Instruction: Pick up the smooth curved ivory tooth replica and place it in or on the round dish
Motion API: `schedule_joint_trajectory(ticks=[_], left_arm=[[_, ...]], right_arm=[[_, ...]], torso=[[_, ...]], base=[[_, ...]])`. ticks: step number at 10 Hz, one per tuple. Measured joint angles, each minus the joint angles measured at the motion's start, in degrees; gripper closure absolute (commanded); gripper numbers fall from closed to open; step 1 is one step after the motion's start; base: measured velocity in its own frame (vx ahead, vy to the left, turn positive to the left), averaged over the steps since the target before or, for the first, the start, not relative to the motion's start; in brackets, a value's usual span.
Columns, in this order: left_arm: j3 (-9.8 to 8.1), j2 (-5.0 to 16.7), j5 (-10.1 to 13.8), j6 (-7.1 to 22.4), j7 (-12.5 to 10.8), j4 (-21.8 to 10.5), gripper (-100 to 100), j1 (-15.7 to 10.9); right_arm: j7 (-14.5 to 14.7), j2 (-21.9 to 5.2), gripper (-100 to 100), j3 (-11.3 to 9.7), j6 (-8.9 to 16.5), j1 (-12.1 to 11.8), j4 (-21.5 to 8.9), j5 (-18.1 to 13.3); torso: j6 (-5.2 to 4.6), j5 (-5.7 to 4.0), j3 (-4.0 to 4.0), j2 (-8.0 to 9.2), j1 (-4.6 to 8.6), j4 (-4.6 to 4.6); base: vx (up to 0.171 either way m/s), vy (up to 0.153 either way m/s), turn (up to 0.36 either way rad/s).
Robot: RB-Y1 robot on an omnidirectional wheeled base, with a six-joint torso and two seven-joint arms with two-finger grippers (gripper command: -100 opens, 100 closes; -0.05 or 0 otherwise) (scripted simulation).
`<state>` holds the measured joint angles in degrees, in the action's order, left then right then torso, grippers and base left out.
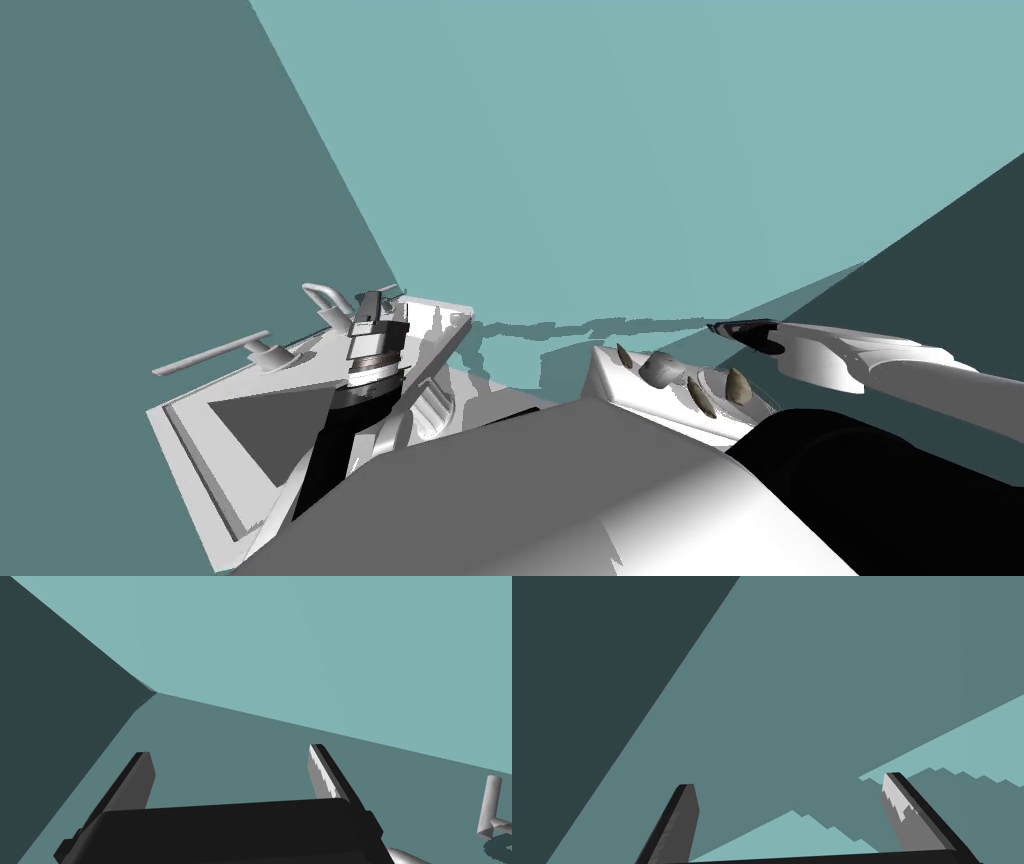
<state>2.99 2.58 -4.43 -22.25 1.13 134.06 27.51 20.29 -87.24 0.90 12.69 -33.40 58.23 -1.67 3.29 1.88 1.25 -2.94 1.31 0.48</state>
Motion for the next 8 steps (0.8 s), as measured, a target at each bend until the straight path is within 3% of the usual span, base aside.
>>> schedule_joint_trajectory(ticks=[3,4,6,8], left_arm=[[-0.01,0.0,0.0,0.0,0.0,0.0,0,0.0],[-0.01,0.0,0.0,0.0,0.0,0.0,0,0.0],[-0.01,0.0,0.0,0.0,0.0,0.0,0,0.0],[-0.01,0.0,0.0,0.0,0.0,0.0,0,0.0]], right_arm=[[3.8,0.3,-100,3.0,5.0,0.7,1.2,-0.2],[3.7,0.2,-100,4.7,5.8,-0.4,1.4,-0.3],[3.4,0.1,-100,8.2,6.5,-1.7,2.3,-0.2],[3.4,-0.8,-100,8.5,6.2,-1.3,1.9,0.7]], torso=[[0.17,0.09,0.47,-0.81,0.13,-0.16],[0.17,0.08,0.49,-0.84,0.14,-0.17],[0.29,0.14,0.51,-0.89,0.13,-0.16],[0.31,0.25,0.51,-0.88,0.13,-0.14]], base=[[-0.006,0.005,0.018],[0.011,-0.011,-0.035],[-0.004,0.004,0.013],[-0.094,0.019,-0.184]])
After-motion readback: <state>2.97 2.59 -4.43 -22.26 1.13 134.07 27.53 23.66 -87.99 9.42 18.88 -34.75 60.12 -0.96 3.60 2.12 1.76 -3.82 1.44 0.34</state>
